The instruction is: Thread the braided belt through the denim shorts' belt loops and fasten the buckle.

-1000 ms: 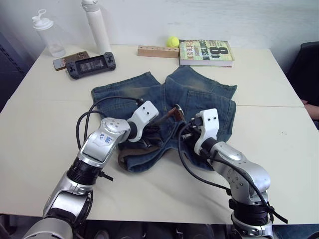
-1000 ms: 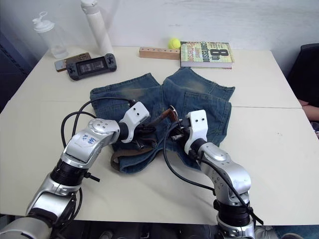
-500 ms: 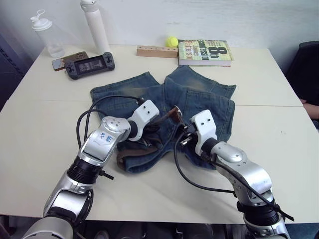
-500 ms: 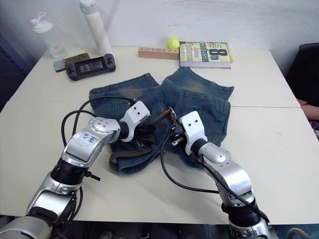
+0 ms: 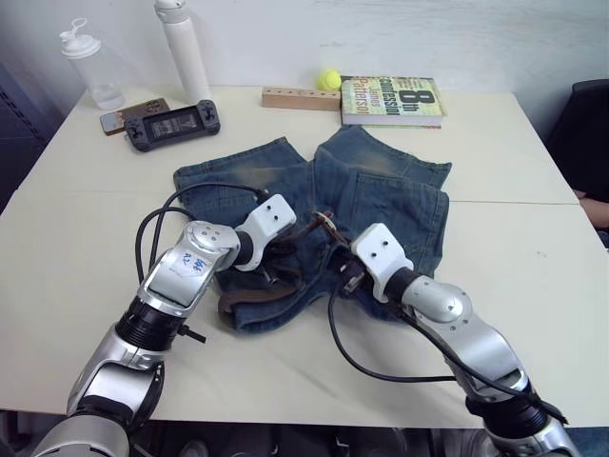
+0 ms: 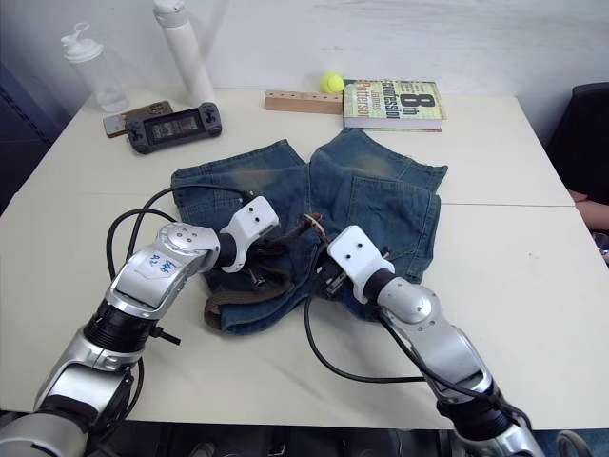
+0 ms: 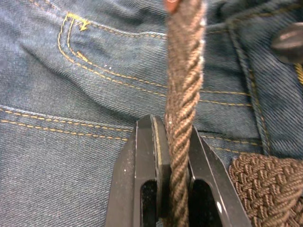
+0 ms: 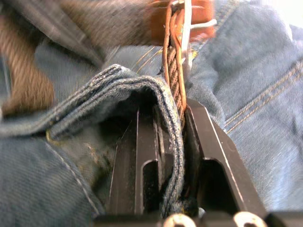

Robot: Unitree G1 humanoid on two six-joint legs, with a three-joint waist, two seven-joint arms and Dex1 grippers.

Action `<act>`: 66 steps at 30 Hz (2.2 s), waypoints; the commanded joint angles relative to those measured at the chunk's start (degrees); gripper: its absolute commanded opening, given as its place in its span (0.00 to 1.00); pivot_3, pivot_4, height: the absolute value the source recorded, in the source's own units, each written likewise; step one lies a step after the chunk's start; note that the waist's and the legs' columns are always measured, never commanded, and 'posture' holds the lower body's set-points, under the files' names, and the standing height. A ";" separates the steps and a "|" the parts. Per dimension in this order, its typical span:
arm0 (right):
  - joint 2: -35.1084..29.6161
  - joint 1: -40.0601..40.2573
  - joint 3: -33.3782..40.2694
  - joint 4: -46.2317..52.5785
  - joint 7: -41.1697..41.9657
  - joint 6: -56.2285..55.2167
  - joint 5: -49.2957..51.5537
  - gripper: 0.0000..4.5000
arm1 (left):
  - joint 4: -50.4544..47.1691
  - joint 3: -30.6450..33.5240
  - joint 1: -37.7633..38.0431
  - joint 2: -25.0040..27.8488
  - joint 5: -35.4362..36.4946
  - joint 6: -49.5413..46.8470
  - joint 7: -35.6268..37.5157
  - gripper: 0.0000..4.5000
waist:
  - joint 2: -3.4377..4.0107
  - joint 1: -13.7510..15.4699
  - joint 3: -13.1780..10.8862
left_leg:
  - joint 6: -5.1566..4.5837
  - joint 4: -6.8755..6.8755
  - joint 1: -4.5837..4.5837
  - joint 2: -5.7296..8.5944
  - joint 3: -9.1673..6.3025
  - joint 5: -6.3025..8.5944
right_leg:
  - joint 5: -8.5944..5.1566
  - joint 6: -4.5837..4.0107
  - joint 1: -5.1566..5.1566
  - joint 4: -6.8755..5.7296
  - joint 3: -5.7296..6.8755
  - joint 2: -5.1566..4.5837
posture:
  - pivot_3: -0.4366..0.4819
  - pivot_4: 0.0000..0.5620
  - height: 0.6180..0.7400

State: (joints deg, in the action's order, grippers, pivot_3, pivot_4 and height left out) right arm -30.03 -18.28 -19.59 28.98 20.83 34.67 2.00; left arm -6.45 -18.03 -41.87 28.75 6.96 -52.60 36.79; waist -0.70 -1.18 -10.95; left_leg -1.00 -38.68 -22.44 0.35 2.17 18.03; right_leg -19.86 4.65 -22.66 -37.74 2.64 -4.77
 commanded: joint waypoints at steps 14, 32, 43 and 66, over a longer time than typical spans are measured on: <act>-3.85 -4.15 -1.67 -1.77 13.01 -8.20 -5.41 0.01 | 0.01 -2.32 -1.80 -4.71 -1.23 4.27 0.88 0.00 | -0.02 -0.07 0.01 | 0.00 -0.14 0.01 -0.05 -0.02 0.00 | 0.00 0.00 0.03 -0.01 -0.04 0.06 | 0.48 0.27 0.98; -14.46 -10.01 16.17 -2.99 27.80 -12.99 5.90 1.00 | 1.45 -2.58 -1.66 -4.46 -1.93 6.14 2.41 0.00 | -0.01 0.43 0.01 | -0.01 -0.21 0.01 -0.06 -0.02 0.01 | 0.00 0.00 0.08 0.02 -0.04 0.07 | 0.48 0.27 0.98; -13.53 -16.62 7.94 -16.59 30.82 -27.56 -2.07 1.00 | 0.97 -2.10 -3.78 -5.78 -1.62 5.88 2.73 0.00 | -0.02 1.11 0.01 | -0.03 -0.25 -0.03 -0.06 -0.02 0.02 | 0.00 0.00 0.08 0.05 -0.01 0.06 | 0.48 0.27 0.98; -20.33 -24.16 9.57 -32.79 40.84 -48.79 -4.39 0.00 | -3.06 6.37 -5.69 -1.38 6.93 -1.38 8.72 0.97 | -0.01 0.90 0.01 | -0.03 -0.32 -0.03 -0.08 -0.02 0.02 | 0.00 0.00 0.08 0.03 0.02 0.08 | 0.48 0.27 0.98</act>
State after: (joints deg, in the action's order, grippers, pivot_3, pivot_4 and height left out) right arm -48.13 -40.46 -12.88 -2.57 60.10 -10.31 -2.30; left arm -6.51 -13.98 -46.11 26.22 11.67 -53.16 43.75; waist -0.71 -0.28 -10.95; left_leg -1.03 -39.01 -22.47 0.27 2.14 18.05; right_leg -19.86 4.65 -22.58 -37.70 2.66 -4.70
